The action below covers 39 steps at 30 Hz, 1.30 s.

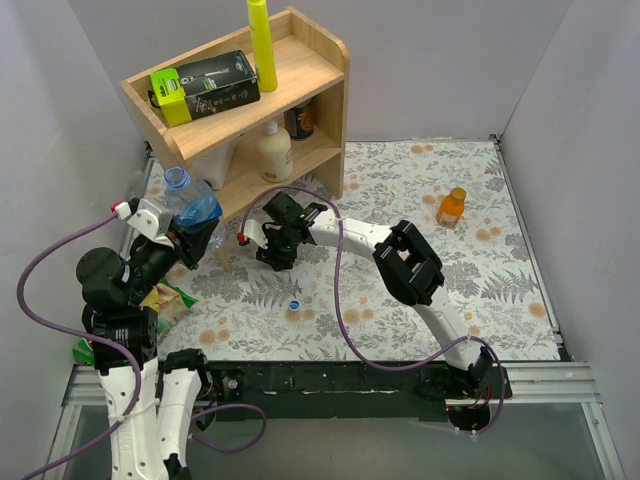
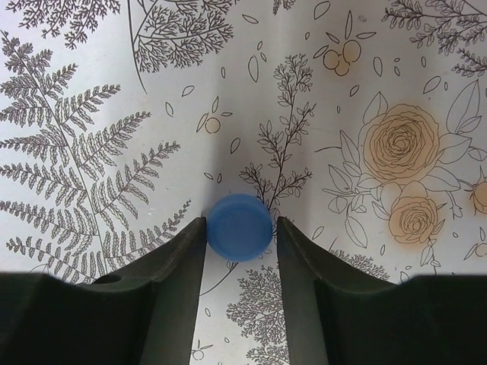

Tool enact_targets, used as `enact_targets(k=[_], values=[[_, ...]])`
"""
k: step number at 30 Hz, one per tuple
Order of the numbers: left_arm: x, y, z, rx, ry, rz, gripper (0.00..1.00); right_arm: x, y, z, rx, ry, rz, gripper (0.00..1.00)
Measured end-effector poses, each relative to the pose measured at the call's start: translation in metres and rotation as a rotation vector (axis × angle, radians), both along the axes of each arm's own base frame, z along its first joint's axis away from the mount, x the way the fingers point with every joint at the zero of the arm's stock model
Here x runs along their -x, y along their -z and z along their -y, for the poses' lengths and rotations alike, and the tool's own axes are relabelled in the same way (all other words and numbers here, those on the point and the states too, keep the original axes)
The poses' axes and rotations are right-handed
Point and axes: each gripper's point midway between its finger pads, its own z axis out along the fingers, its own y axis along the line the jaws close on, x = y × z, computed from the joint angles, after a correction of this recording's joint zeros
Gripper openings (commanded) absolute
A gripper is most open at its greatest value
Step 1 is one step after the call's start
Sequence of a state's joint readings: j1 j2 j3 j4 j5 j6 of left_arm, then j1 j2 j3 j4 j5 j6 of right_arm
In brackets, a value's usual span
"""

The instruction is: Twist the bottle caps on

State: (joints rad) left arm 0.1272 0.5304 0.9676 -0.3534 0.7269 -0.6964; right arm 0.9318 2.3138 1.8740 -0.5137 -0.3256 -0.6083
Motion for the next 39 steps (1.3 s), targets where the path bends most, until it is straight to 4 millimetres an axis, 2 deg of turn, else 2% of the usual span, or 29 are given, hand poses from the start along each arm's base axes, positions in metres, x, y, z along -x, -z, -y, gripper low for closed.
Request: enact_targets(k=[7, 11, 13, 15, 18, 21, 24, 26, 29, 32, 35, 39], values=[[-0.002, 0.006, 0.001, 0.000, 0.010, -0.009, 0.19, 0.001, 0.000, 0.000, 0.001, 0.001, -0.006, 0.31], [-0.002, 0.010, 0.004, -0.003, 0.036, -0.017, 0.17, 0.005, 0.000, 0.003, 0.002, -0.006, -0.018, 0.29], [-0.003, 0.011, 0.008, -0.009, 0.067, -0.020, 0.15, 0.013, -0.003, 0.011, 0.012, -0.012, -0.031, 0.28], [-0.006, 0.012, 0.013, -0.015, 0.110, -0.025, 0.14, 0.027, -0.015, 0.027, 0.025, -0.023, -0.057, 0.27], [-0.019, 0.024, 0.020, -0.021, 0.190, -0.075, 0.14, 0.046, -0.072, 0.048, -0.037, -0.066, -0.057, 0.27], [-0.032, 0.042, 0.025, -0.035, 0.271, -0.133, 0.13, 0.056, -0.157, 0.066, -0.166, -0.093, 0.026, 0.27], [-0.033, 0.052, 0.032, -0.059, 0.356, -0.139, 0.13, 0.075, -0.235, 0.098, -0.275, -0.095, 0.114, 0.27], [-0.027, 0.060, 0.045, -0.080, 0.432, -0.124, 0.14, 0.094, -0.269, 0.121, -0.318, -0.098, 0.143, 0.27], [-0.007, 0.083, 0.081, -0.114, 0.590, -0.123, 0.14, 0.125, -0.297, 0.153, -0.352, -0.094, 0.146, 0.27], [0.018, 0.113, 0.121, -0.150, 0.751, -0.160, 0.14, 0.145, -0.312, 0.178, -0.353, -0.092, 0.157, 0.27], [0.033, 0.152, 0.144, -0.188, 0.840, -0.228, 0.13, 0.144, -0.322, 0.187, -0.333, -0.087, 0.195, 0.29], [0.039, 0.214, 0.156, -0.258, 0.861, -0.344, 0.12, 0.132, -0.337, 0.176, -0.337, -0.103, 0.234, 0.29]])
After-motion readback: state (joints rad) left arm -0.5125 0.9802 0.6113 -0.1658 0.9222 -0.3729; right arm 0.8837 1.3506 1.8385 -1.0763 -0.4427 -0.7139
